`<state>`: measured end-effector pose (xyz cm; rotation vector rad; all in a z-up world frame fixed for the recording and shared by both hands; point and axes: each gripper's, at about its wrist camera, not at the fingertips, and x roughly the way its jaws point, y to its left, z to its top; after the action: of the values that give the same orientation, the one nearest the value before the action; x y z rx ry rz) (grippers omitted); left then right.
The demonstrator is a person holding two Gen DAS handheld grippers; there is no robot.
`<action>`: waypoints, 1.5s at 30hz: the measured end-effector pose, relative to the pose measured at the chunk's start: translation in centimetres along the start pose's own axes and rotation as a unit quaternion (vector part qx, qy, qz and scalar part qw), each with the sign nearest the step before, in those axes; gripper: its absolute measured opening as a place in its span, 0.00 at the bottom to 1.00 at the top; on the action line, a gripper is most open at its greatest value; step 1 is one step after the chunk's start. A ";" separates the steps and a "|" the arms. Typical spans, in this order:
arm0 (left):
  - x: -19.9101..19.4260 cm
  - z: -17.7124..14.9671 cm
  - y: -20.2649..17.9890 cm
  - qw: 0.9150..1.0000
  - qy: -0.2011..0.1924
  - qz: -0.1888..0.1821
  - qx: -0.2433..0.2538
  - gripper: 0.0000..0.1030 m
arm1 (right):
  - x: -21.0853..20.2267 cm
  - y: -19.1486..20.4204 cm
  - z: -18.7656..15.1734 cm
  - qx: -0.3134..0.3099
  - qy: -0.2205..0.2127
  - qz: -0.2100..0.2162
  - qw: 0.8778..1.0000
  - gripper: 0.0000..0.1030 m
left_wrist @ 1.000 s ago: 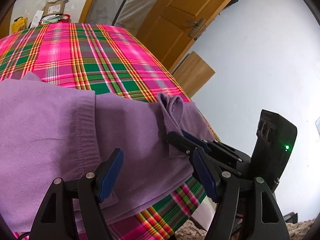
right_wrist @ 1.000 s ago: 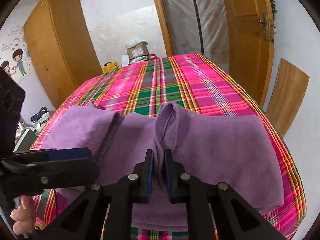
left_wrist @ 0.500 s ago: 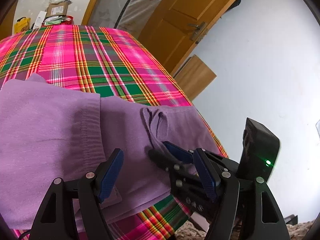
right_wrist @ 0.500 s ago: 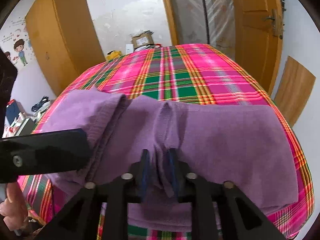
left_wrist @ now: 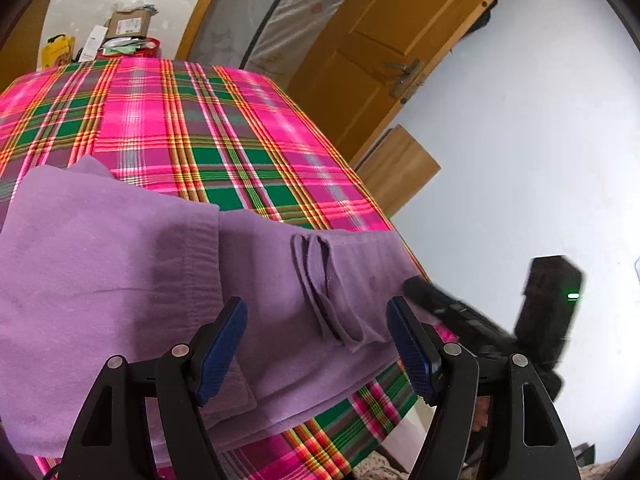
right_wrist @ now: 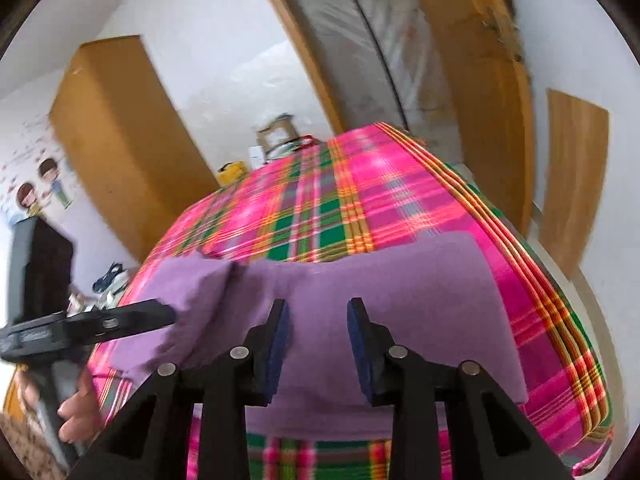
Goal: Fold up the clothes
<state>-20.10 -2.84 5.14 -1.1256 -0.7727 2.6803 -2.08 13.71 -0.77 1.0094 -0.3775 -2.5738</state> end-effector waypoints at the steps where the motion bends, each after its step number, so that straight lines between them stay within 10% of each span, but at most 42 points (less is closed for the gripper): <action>1: -0.2 0.0 0.1 1.000 -0.003 0.002 -0.002 0.72 | 0.8 0.2 -0.1 -0.005 0.009 -0.006 1.000 0.27; 13: -1.2 -0.4 1.2 1.000 -0.007 0.018 -0.013 0.72 | 5.7 7.0 -1.8 -0.143 0.042 -0.002 0.989 0.26; 45: -9.3 -1.9 8.7 0.988 -0.079 0.082 -0.106 0.72 | 7.4 5.8 1.7 -0.111 0.029 -0.066 0.991 0.34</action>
<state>-11.52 -12.43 5.41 -1.0718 -1.0579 2.9095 -7.03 5.56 -1.90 1.0545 -0.0076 -2.6223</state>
